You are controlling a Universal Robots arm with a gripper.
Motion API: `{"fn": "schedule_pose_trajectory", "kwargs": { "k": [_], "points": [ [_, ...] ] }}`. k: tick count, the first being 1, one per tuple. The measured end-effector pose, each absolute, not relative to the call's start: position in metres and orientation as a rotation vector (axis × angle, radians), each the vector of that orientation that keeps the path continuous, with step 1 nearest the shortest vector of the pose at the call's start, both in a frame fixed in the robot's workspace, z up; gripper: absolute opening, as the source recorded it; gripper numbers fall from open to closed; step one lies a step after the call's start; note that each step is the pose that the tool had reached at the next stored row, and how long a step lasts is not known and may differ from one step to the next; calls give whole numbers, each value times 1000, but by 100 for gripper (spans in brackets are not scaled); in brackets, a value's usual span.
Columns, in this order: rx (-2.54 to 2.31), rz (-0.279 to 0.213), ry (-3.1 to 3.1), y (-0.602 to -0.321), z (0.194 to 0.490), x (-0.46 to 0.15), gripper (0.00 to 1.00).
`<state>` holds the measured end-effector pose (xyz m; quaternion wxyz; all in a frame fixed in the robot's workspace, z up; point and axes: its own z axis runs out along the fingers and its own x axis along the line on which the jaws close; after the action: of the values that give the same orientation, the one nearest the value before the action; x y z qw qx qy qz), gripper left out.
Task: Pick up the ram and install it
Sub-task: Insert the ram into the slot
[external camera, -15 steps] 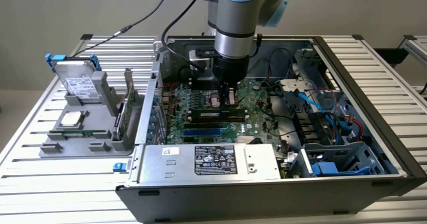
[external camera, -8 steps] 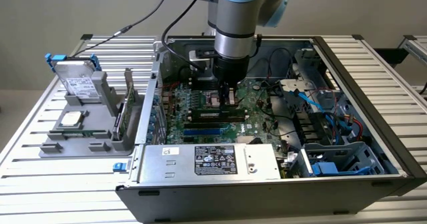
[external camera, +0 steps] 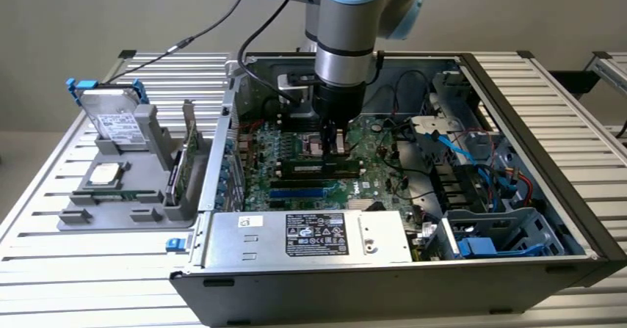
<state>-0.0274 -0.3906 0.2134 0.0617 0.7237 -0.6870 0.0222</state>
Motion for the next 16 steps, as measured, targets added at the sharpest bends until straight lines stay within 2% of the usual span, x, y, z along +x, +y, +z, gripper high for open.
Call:
{"fn": "schedule_pose_trajectory", "kwargs": {
  "k": [6,7,8,9,10,12,14,15,16],
  "points": [
    [2189,67,-2077,-391,213,-27,14],
    [2188,67,-2077,-391,213,-27,22],
    [2188,67,-2077,-391,213,-27,22],
    [2188,67,-2077,-391,213,-27,28],
    [2188,67,-2077,-391,213,-27,28],
    [2188,67,-2077,-391,213,-27,39],
    [2189,67,-2078,-390,215,-27,39],
    [2188,67,-2078,-390,217,-27,46],
    [2188,67,-2077,-390,221,-27,46]
  ]
}}
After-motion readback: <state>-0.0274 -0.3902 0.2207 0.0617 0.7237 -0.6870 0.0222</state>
